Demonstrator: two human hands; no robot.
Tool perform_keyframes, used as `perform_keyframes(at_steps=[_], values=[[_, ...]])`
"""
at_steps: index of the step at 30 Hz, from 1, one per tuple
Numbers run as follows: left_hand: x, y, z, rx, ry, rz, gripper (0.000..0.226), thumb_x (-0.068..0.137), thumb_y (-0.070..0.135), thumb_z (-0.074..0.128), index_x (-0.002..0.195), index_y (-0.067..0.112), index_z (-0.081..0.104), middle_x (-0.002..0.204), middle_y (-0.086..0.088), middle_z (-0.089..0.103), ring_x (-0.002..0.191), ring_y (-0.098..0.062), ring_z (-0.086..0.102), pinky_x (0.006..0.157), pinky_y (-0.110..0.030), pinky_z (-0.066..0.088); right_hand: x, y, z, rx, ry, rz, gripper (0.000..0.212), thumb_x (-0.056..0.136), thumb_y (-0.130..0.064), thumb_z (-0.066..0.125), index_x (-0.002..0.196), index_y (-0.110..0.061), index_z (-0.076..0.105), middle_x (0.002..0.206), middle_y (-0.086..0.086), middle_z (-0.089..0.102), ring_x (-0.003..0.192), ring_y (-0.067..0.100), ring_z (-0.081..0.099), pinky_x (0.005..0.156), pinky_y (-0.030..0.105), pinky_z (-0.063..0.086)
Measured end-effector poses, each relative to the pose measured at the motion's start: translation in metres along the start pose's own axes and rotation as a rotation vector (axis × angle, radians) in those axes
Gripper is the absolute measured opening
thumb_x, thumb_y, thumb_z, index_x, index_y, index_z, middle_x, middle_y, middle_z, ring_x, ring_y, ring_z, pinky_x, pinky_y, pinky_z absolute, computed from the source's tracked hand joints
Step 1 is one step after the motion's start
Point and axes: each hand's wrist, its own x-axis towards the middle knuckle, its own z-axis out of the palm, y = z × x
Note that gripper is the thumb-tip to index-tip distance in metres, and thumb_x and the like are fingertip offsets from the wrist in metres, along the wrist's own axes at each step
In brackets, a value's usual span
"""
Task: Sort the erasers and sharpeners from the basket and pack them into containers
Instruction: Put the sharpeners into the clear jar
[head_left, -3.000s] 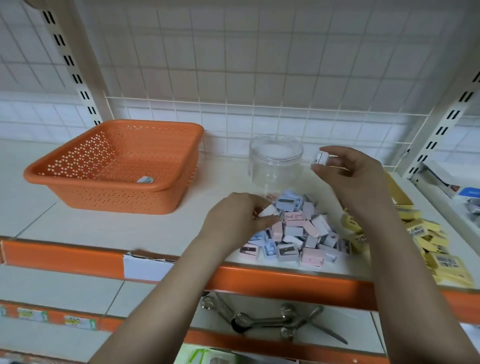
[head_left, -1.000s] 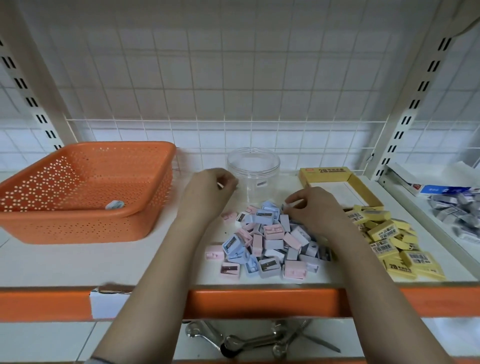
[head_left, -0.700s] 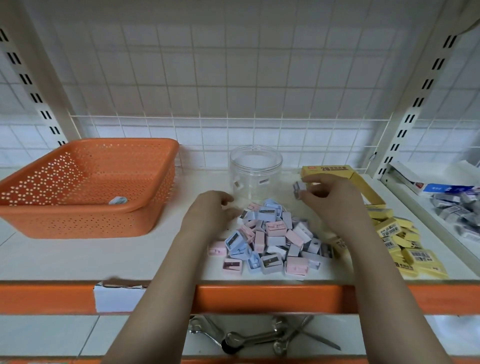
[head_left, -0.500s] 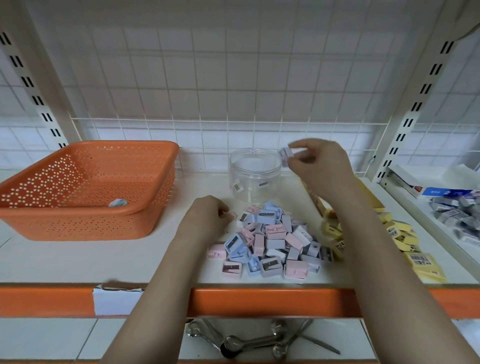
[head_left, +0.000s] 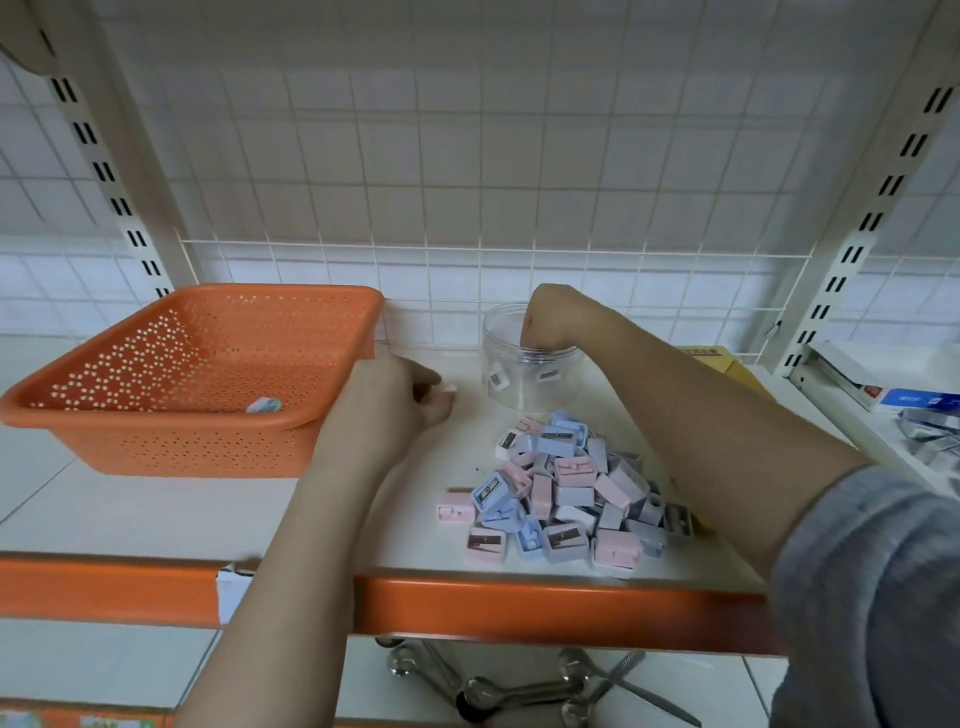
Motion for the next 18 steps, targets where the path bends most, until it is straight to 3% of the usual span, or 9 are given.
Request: perform_keyframes(at_steps=[4,7,8,9,11,12,14,16,18], values=[[0.032,0.007,-0.002,-0.018,0.009,0.064,0.027,0.080,0.029,0.060,0.070,0.005,0.065,0.065,-0.013,0.055,0.061,-0.014,0.039,0.061,-0.037,0.046,-0.020,0.016,-0.006,0.331,0.178,0.021,0.018,0.081,-0.008,0.056,0.083,0.004,0.069,0.081,0.016,0.070,0.066,0.019,0.057,0.050,0.021,0.039],[0.057,0.031,-0.001,-0.065,-0.012,0.109,0.023,0.081,0.026,0.059,0.065,0.009,0.059,0.064,-0.007,0.049,0.059,-0.015,0.036,0.056,-0.027,0.036,-0.060,0.031,-0.011,0.490,0.322,0.003,0.012,0.086,-0.015,0.061,0.085,-0.011,0.071,0.082,0.005,0.069,0.075,0.018,0.065,0.053,0.011,0.042],[0.066,0.039,0.001,-0.062,-0.045,0.132,0.019,0.083,0.023,0.060,0.069,0.014,0.068,0.066,-0.009,0.054,0.059,-0.018,0.040,0.057,-0.026,0.037,-0.075,0.036,-0.011,0.543,0.354,0.003,0.008,0.087,-0.017,0.062,0.084,-0.017,0.070,0.082,0.003,0.069,0.078,0.015,0.065,0.057,0.009,0.042],[0.076,0.045,0.005,-0.051,-0.083,0.145,0.022,0.084,0.021,0.060,0.076,0.003,0.069,0.066,-0.009,0.058,0.060,-0.020,0.045,0.056,-0.026,0.037,-0.090,0.040,-0.009,0.599,0.380,0.012,0.007,0.087,-0.019,0.064,0.086,-0.021,0.070,0.081,0.002,0.070,0.078,0.013,0.065,0.060,0.008,0.042],[0.092,0.056,0.015,-0.013,-0.183,0.194,0.030,0.085,0.017,0.060,0.057,0.010,0.051,0.058,-0.007,0.046,0.060,-0.024,0.038,0.053,-0.025,0.033,-0.121,0.047,-0.003,0.687,0.410,0.048,0.008,0.087,-0.020,0.064,0.090,-0.023,0.071,0.082,0.003,0.071,0.074,0.012,0.064,0.060,0.007,0.042],[0.100,0.057,0.022,0.017,-0.233,0.207,0.027,0.085,0.018,0.062,0.059,0.012,0.057,0.060,-0.004,0.045,0.061,-0.021,0.038,0.055,-0.024,0.034,-0.135,0.049,0.001,0.718,0.414,0.064,0.009,0.087,-0.019,0.065,0.091,-0.023,0.072,0.081,0.004,0.072,0.071,0.013,0.063,0.060,0.010,0.043],[0.113,0.060,0.036,0.084,-0.303,0.222,0.015,0.085,0.022,0.066,0.087,0.008,0.071,0.081,-0.002,0.062,0.076,-0.018,0.055,0.072,-0.025,0.045,-0.156,0.054,0.013,0.742,0.403,0.081,0.009,0.086,-0.018,0.066,0.092,-0.022,0.072,0.078,0.007,0.070,0.063,0.012,0.058,0.059,0.013,0.044],[0.120,0.060,0.048,0.137,-0.358,0.221,0.026,0.085,0.025,0.068,0.106,0.011,0.069,0.103,-0.002,0.066,0.095,-0.017,0.060,0.082,-0.026,0.046,-0.169,0.057,0.024,0.712,0.373,0.090,0.010,0.085,-0.017,0.068,0.092,-0.023,0.072,0.071,0.002,0.068,0.056,0.005,0.054,0.055,0.009,0.041],[0.120,0.061,0.053,0.164,-0.391,0.234,0.027,0.085,0.028,0.067,0.108,0.012,0.069,0.106,-0.002,0.066,0.097,-0.017,0.059,0.081,-0.025,0.045,-0.177,0.058,0.033,0.667,0.334,0.104,0.012,0.082,-0.019,0.070,0.093,-0.024,0.072,0.074,-0.006,0.068,0.059,0.000,0.057,0.058,0.006,0.042]])
